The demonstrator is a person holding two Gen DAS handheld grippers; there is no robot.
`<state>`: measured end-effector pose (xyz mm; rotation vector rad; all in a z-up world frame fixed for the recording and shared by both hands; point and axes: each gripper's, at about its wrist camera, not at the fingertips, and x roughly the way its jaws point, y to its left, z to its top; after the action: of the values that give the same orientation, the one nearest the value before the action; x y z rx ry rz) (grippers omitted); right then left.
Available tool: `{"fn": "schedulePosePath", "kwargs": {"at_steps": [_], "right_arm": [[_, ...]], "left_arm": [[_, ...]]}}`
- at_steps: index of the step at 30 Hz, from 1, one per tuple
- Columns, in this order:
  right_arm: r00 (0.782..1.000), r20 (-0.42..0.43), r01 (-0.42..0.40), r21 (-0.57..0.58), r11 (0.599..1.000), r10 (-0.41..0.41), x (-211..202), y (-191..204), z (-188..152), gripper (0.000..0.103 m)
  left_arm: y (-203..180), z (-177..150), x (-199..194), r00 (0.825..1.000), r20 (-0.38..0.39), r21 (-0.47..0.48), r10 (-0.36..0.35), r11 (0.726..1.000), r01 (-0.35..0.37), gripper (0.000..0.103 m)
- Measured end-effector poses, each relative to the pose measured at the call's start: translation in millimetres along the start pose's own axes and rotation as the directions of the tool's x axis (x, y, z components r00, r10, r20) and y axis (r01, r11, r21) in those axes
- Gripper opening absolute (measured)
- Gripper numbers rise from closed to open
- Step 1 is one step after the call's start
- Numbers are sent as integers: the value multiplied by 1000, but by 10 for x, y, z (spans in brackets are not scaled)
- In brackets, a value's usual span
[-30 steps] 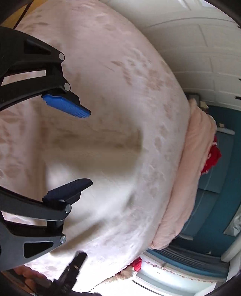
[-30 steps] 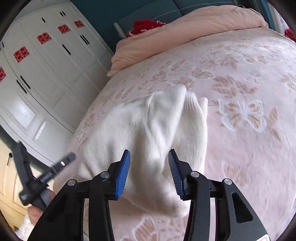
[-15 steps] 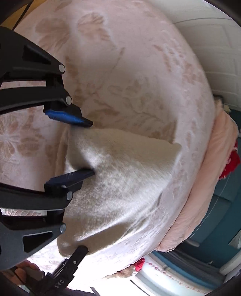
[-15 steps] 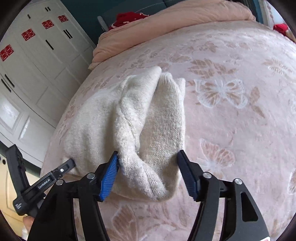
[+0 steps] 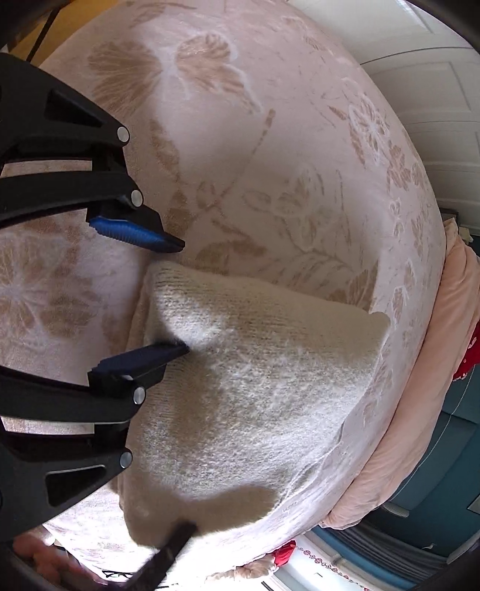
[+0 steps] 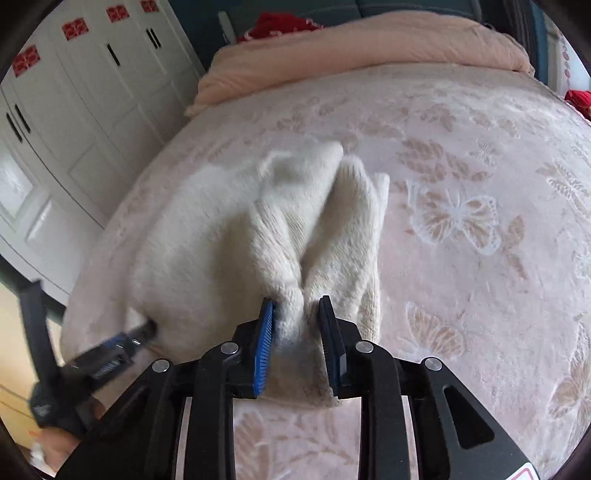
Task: Fold small clothes
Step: 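Lower the folded sweater onto the bed and open both grippers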
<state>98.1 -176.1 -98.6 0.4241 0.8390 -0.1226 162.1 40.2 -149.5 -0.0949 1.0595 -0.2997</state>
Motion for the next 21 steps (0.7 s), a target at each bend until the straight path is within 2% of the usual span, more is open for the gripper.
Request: {"fn": "schedulePosePath", "kwargs": {"at_steps": [2,3,5,6,8,9,14,17,19,21], "right_arm": [[997,65,-45,-17,999,46,-243,151,36,24],[996,59,-60,-46,997,63,-255,236,52,24],[999,12,-45,-109,993,47,-81,352,56,23],[999,-33,-9,-128,992,5,110,358,46,23],[984,-163,49,-126,991,-69,585,222,-51,6],[984,-170,39,-103,994,-57,622,178,-81,6],[997,-72,24,-83,996,-30,96,347,21,7],[997,-4,72,-97,993,-73,-220,385,-30,8],[996,22,94,-84,992,-92,-388,387,-102,14],[995,38,99,-64,993,-97,-524,357,-177,14]], "left_arm": [[-1,-12,-12,1000,-4,-5,2,1000,-2,50],[-2,-18,-12,1000,-3,-7,9,1000,-9,52],[-12,-20,-10,1000,-5,-7,18,1000,-18,52],[-23,-18,-21,1000,-10,-6,23,1000,-23,52],[-52,-16,-78,999,-22,-5,25,1000,-25,52],[-62,-13,-110,999,-30,-5,23,1000,-23,52],[-130,-67,-340,997,-44,22,64,998,-63,52],[-227,-123,-524,996,-14,58,90,994,-90,52],[-322,-168,-675,994,19,92,111,989,-112,56],[-404,-204,-817,992,47,119,118,985,-122,58]]}}
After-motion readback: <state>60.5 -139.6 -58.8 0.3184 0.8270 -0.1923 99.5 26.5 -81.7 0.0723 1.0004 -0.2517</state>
